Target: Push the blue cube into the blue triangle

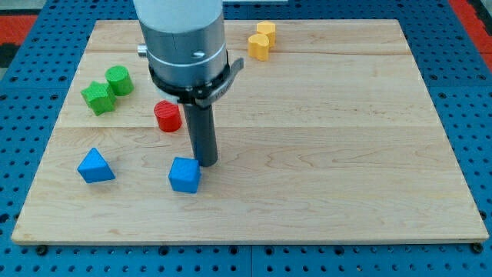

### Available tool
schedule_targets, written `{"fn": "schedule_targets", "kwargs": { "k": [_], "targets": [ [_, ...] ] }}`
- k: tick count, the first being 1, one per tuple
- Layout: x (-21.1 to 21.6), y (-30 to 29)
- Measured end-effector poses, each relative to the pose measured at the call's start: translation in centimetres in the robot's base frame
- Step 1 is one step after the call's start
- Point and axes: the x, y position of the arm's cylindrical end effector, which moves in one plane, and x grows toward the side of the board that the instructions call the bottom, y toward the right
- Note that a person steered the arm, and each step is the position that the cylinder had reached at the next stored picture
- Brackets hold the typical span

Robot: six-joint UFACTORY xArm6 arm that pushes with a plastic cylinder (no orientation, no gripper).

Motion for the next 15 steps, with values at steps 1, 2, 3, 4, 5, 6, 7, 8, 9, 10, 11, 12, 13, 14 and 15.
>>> {"fn": "schedule_targets", "kwargs": {
  "k": [1, 2, 3, 4, 5, 6, 7, 8, 9, 10, 11, 12, 13, 14, 15],
  "targets": [
    [3.3, -6.5],
    [4.2, -9.3],
    [4.9, -4.7],
    [10.3, -6.2],
    [10.4, -6.8],
    [9.6, -12.6],
    [8.4, -16.9],
    [7.2, -16.9],
    [6.5, -17.2],
    [8.0, -14.6],
    [6.9, -11.1],
    [3.4, -8.3],
    [0.8, -8.7],
    [-1.0, -8.7],
    [-2.9, -10.8]
  ]
}}
